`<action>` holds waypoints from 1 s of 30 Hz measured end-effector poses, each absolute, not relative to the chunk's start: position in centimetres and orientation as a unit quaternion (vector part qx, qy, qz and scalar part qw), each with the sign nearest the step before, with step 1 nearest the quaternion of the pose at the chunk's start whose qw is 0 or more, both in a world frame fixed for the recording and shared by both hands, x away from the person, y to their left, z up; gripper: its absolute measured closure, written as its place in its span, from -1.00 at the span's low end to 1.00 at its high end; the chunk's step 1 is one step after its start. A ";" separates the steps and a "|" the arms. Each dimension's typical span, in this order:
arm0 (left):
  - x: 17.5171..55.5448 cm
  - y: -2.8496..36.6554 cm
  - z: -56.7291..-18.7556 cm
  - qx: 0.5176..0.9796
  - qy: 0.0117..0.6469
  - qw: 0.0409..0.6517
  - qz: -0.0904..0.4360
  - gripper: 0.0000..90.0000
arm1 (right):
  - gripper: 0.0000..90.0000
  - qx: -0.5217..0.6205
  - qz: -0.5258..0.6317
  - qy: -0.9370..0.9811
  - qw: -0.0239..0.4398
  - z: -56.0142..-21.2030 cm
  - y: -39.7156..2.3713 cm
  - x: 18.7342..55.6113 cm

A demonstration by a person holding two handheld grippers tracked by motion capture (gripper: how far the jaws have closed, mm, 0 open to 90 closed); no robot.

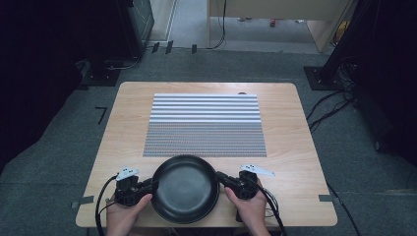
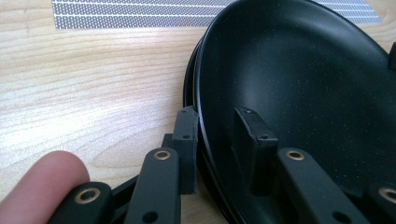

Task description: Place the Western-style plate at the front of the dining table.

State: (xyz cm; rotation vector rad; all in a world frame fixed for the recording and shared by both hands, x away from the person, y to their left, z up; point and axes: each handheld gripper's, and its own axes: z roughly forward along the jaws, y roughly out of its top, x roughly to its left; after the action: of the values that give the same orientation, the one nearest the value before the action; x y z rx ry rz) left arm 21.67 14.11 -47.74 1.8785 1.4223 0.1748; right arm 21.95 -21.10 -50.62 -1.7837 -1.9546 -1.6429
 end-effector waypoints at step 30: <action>21.5 15.8 -46.8 0.732 0.553 0.394 0.057 0.43 | 0.80 -0.544 -0.532 -0.648 -0.006 -51.5 -18.9 21.6</action>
State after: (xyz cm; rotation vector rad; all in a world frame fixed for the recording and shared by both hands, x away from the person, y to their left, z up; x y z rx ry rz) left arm 21.51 15.81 -46.80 1.8579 1.4030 0.1455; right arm 21.62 -18.92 -51.54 -1.7166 -2.0451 -1.6798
